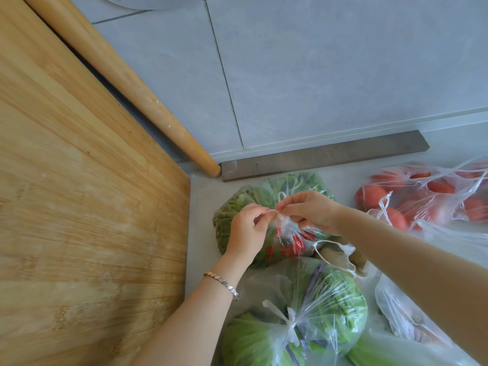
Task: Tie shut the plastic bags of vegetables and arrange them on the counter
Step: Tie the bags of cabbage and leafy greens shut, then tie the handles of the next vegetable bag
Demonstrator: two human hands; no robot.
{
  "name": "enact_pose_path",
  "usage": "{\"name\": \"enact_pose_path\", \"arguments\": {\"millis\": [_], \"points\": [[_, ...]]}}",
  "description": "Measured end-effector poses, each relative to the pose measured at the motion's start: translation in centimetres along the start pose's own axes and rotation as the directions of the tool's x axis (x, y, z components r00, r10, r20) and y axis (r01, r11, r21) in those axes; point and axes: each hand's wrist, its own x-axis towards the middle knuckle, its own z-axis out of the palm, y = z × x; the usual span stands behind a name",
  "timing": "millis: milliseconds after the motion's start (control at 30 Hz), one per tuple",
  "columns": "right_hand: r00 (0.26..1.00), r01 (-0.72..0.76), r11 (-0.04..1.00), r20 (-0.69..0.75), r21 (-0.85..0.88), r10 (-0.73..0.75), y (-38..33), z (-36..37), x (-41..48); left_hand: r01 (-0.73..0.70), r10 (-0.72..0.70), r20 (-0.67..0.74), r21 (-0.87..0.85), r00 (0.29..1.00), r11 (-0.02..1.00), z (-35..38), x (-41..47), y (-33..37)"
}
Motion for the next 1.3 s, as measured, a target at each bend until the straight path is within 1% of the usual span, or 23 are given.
{"name": "enact_pose_path", "arguments": {"millis": [67,133,167,200,233,300,333,400,467,533,600,667,733,767,800,833,900,933,1000,1100,1167,1233,1300], "points": [[0.996,0.085,0.995,0.036,-0.056,-0.083,0.5,-0.2,0.0,0.088,-0.086,0.037,-0.064,0.996,0.994,0.0,0.1,0.1],[0.97,0.213,0.94,-0.058,-0.268,-0.237,1.3,0.1,0.1,0.2,-0.187,0.119,-0.101,0.975,0.975,0.0,0.4,0.5],[0.936,0.268,0.887,-0.117,-0.376,-0.332,1.6,0.4,0.2,0.242,-0.224,0.154,-0.108,0.962,0.964,-0.1,0.5,0.7],[0.887,0.326,0.814,-0.143,-0.481,-0.44,1.9,0.8,0.3,0.277,-0.253,0.184,-0.124,0.95,0.953,-0.2,0.7,0.9],[0.815,0.399,0.702,-0.121,-0.59,-0.566,2.2,1.1,0.3,0.307,-0.274,0.208,-0.143,0.939,0.941,-0.4,0.9,1.1],[0.68,0.487,0.447,0.004,-0.75,-0.734,2.9,1.3,0.5,0.358,-0.315,0.248,-0.155,0.916,0.921,-0.8,1.1,1.3],[0.641,0.488,0.36,0.046,-0.795,-0.766,3.0,1.2,0.5,0.378,-0.333,0.26,-0.147,0.907,0.914,-0.9,1.2,1.3],[0.601,0.438,0.22,0.102,-0.872,-0.793,3.3,0.9,0.5,0.385,-0.345,0.263,-0.118,0.901,0.915,-0.8,1.2,1.6],[0.62,0.369,0.113,0.153,-0.923,-0.77,3.3,1.0,0.2,0.366,-0.343,0.227,-0.069,0.912,0.928,-0.7,1.1,1.9],[0.616,0.32,0.031,0.183,-0.947,-0.766,3.1,1.4,-0.3,0.348,-0.343,0.14,-0.011,0.929,0.937,-0.6,1.2,1.9],[0.638,0.299,0.044,0.165,-0.953,-0.752,3.2,2.0,-0.8,0.343,-0.346,0.07,0.044,0.936,0.938,-0.6,1.4,1.7],[0.692,0.252,0.087,0.117,-0.964,-0.712,3.6,2.6,-1.0,0.357,-0.361,0.035,0.083,0.932,0.93,-0.5,1.6,1.2],[0.77,0.214,0.142,0.077,-0.966,-0.633,3.5,3.1,-1.2,0.382,-0.385,0.006,0.097,0.923,0.919,-0.1,1.3,1.0],[0.831,0.178,0.185,0.047,-0.967,-0.554,3.0,3.4,-1.3,0.387,-0.388,-0.013,0.103,0.922,0.916,0.0,1.1,1.1],[0.87,0.149,0.253,0.005,-0.956,-0.492,2.4,3.4,-1.5,0.364,-0.363,-0.031,0.136,0.931,0.922,0.3,0.8,1.4],[0.892,0.142,0.359,-0.038,-0.922,-0.451,1.9,3.4,-1.9,0.315,-0.311,-0.054,0.216,0.949,0.924,0.4,0.7,1.5],[0.922,0.142,0.562,-0.098,-0.815,-0.374,0.8,2.6,-3.3,0.186,-0.172,-0.073,0.448,0.982,0.875,0.4,0.1,2.3],[0.927,0.149,0.621,-0.11,-0.769,-0.358,0.3,1.8,-4.4,0.129,-0.108,-0.071,0.506,0.992,0.853,0.4,-0.2,2.9],[0.898,0.156,0.656,-0.17,-0.739,-0.405,-0.5,-0.4,-7.1,0.023,-0.024,-0.003,0.478,1.0,0.878,0.7,-1.3,4.3],[0.77,0.132,0.692,-0.366,-0.71,-0.523,-0.3,-4.8,-11.1,-0.091,0.017,0.231,0.315,0.973,0.945,2.0,-3.3,6.8],[0.722,0.042,0.744,-0.494,-0.667,-0.484,0.8,-7.6,-12.7,-0.159,0.026,0.372,0.33,0.928,0.931,3.8,-4.9,8.2],[0.776,-0.07,0.793,-0.533,-0.605,-0.339,2.3,-9.1,-12.8,-0.227,0.039,0.383,0.461,0.923,0.858,5.6,-5.8,8.7],[0.867,-0.13,0.792,-0.456,-0.597,-0.201,3.4,-9.6,-12.3,-0.193,-0.014,0.337,0.574,0.942,0.795,7.1,-6.2,9.3]]}}
